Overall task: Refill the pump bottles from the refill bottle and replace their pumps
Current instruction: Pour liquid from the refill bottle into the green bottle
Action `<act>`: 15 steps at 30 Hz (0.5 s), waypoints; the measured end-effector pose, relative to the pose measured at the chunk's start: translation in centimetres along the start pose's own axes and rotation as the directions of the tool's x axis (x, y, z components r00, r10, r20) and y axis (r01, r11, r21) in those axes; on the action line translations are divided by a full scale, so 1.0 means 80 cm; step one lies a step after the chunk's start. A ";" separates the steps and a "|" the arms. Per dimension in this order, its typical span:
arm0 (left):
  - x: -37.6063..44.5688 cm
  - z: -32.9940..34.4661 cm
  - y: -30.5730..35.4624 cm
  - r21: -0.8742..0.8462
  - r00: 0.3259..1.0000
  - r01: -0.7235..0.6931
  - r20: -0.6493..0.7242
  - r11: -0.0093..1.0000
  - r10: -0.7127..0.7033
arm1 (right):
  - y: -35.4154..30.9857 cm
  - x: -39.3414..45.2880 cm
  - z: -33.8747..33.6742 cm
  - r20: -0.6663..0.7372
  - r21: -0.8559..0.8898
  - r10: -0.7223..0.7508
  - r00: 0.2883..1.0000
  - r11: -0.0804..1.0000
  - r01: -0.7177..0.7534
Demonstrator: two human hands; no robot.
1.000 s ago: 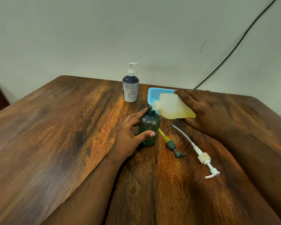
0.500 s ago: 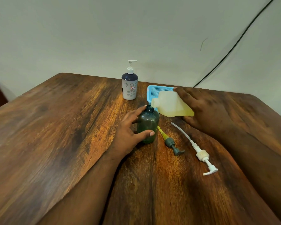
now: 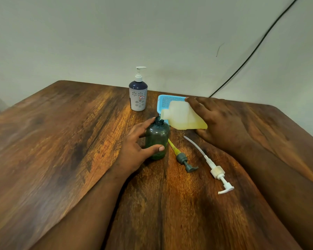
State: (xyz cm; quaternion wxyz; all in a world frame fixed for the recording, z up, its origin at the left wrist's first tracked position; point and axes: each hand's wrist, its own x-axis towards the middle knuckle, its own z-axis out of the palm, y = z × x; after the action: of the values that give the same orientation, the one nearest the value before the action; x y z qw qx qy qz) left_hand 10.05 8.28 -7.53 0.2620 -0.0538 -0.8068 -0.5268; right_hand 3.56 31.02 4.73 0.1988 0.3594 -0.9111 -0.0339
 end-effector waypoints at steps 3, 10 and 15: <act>0.001 0.001 -0.002 0.006 1.000 0.003 0.002 1.000 -0.003 | 0.000 0.000 -0.001 -0.003 0.001 0.004 1.000 1.000 -0.004; 0.002 0.001 -0.005 0.004 1.000 -0.006 -0.007 1.000 0.006 | 0.000 0.000 0.000 0.004 0.011 0.010 1.000 1.000 -0.010; 0.002 0.001 -0.002 0.005 1.000 -0.009 -0.013 1.000 0.010 | 0.000 -0.001 -0.001 0.002 0.012 0.018 1.000 1.000 -0.018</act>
State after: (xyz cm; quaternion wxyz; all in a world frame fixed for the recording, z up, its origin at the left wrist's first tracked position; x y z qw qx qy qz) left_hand 9.78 8.25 -7.63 0.2699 -0.0536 -0.8061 -0.5238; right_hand 3.63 31.11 4.79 0.1961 0.3525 -0.9146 -0.0267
